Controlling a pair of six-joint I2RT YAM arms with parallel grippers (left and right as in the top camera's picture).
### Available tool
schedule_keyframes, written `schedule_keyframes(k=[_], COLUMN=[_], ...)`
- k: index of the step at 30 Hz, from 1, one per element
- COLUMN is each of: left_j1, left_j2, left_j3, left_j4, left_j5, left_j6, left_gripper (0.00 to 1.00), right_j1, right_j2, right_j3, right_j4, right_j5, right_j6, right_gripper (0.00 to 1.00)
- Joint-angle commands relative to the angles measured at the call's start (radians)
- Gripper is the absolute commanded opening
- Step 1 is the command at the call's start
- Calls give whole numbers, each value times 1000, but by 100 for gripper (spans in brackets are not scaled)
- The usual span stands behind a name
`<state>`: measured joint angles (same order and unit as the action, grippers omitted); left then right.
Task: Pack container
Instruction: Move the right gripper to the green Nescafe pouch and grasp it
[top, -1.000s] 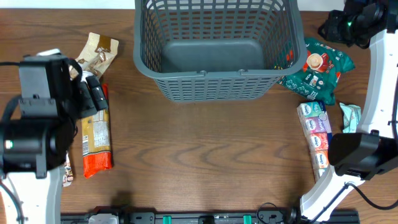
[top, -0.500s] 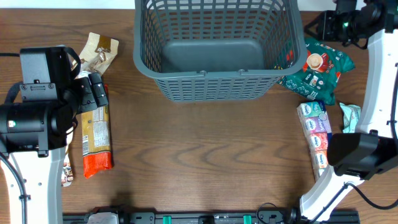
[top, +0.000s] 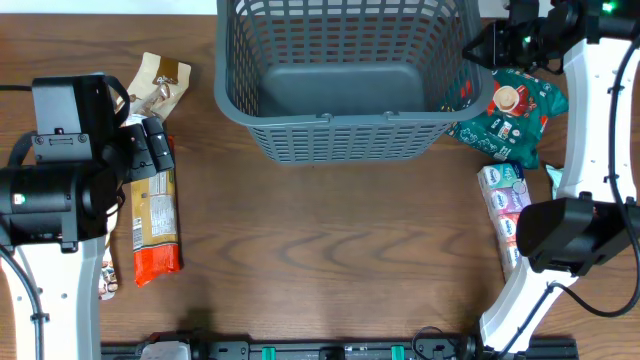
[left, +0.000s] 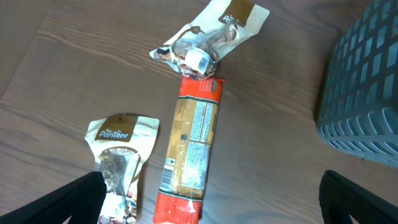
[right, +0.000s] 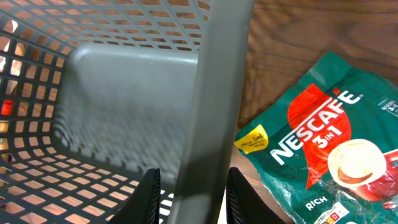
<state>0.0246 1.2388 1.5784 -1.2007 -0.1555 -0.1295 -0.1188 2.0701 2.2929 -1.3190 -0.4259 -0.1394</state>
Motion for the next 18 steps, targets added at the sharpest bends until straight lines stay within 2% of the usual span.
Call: schedule_keyframes(k=[1, 6, 9, 18], left_j1=[5, 5, 5, 5], left_j2=[-3, -3, -3, -3], left_j3=[-8, -8, -8, -8], left_j4=[-3, -3, -3, -3], left_j5=[14, 14, 14, 14], left_j6=[14, 14, 14, 18], left_gripper=[99, 99, 99, 99], right_j1=[-8, -11, -8, 31], right_j2=[1, -6, -6, -6], right_j3=[-2, -1, -1, -1], right_j4=[6, -13, -23, -23], right_j5=[33, 11, -53, -72], right_j6=[-15, -16, -40, -42], right_gripper=[19, 16, 21, 22])
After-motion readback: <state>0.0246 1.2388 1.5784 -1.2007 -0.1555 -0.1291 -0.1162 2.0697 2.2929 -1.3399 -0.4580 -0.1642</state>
